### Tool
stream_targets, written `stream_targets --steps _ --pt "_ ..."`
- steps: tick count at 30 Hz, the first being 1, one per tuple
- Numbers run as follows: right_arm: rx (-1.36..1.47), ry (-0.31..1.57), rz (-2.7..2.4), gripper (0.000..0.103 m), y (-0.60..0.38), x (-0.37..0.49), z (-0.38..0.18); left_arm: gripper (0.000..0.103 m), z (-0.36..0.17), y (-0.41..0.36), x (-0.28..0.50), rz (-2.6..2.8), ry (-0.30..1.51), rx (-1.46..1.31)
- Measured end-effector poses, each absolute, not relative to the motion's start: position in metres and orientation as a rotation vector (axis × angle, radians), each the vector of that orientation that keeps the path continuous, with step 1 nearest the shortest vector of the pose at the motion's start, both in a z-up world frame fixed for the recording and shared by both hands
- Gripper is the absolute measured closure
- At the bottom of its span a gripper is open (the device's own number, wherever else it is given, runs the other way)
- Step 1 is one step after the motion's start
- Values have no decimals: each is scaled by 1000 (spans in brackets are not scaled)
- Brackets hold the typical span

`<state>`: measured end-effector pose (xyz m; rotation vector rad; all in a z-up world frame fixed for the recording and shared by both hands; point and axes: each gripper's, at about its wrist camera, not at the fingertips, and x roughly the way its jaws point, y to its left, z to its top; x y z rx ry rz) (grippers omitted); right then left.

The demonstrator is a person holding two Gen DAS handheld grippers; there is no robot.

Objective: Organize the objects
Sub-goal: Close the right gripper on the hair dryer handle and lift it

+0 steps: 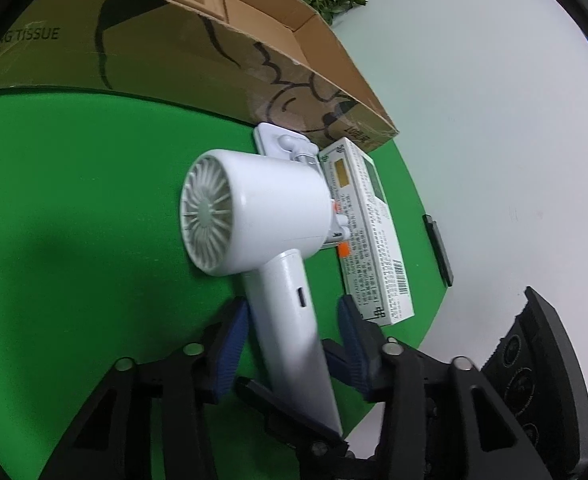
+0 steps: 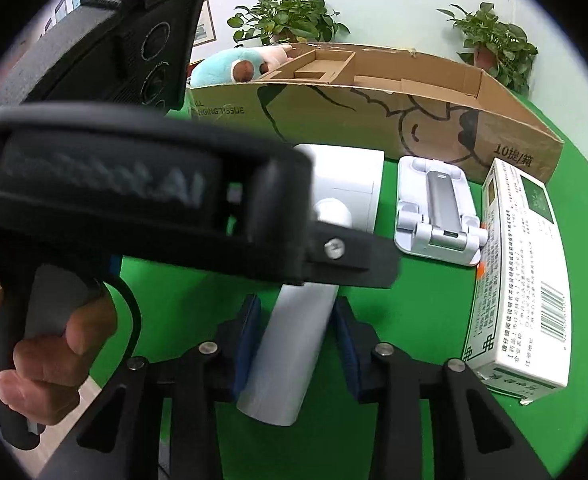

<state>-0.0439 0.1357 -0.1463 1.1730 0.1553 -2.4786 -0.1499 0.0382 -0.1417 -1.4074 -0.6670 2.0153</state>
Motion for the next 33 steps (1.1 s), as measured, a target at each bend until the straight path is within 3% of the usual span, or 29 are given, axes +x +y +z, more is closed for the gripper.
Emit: stream_targets --steps 1,14,33 --pt "1172 172 -2485 68 135 -43 -147 71 -142 37 -151 2024 -663 -1411" --pt "1123 162 -2548 75 139 -50 -140 71 -130 41 -147 2097 -632 -1384" --pt "807 61 -2706 78 150 -77 -78 72 -25 49 -174 2279 -466 -1150"
